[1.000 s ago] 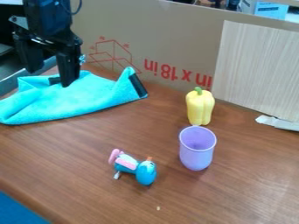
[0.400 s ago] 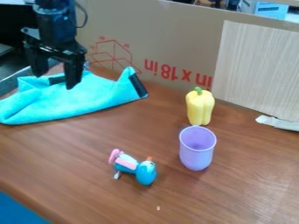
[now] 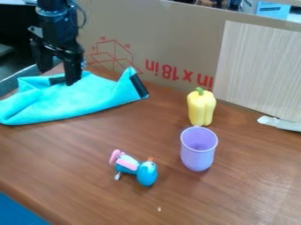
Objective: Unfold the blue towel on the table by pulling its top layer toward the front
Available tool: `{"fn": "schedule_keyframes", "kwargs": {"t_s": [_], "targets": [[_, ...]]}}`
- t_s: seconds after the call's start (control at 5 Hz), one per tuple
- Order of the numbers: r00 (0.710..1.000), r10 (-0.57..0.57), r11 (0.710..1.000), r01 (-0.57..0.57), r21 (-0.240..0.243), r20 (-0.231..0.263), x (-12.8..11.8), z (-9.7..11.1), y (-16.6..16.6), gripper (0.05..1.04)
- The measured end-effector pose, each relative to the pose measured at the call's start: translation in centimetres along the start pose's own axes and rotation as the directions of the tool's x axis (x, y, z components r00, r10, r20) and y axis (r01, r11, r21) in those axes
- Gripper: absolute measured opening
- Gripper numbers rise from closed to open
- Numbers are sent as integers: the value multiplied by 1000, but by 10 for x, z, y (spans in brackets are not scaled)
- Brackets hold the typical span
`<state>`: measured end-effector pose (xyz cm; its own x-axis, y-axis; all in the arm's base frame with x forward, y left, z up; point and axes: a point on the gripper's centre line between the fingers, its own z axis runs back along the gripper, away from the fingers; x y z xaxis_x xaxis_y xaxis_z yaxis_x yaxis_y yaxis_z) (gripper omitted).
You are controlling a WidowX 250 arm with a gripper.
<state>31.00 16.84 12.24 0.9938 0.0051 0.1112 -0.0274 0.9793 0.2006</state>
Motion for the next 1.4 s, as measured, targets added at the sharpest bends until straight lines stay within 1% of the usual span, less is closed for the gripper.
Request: {"fn": "schedule_keyframes", "kwargs": {"t_s": [0.2, 0.4, 0.6, 0.8, 1.0, 1.2, 1.4], "targets": [[996, -93, 996, 93, -11, 13, 2, -8, 10, 1000], [981, -192, 981, 192, -25, -1, 5, -20, 15, 1000], [967, -252, 967, 253, -9, 27, 7, -21, 21, 1000], [961, -275, 961, 276, -18, 20, 5, -38, 28, 1000], [956, -276, 960, 270, 69, 96, 16, -44, 40, 1000], [966, -245, 967, 237, 93, 86, 33, -61, 57, 1000], [977, -206, 974, 198, 111, 62, 45, -73, 71, 1000]]}}
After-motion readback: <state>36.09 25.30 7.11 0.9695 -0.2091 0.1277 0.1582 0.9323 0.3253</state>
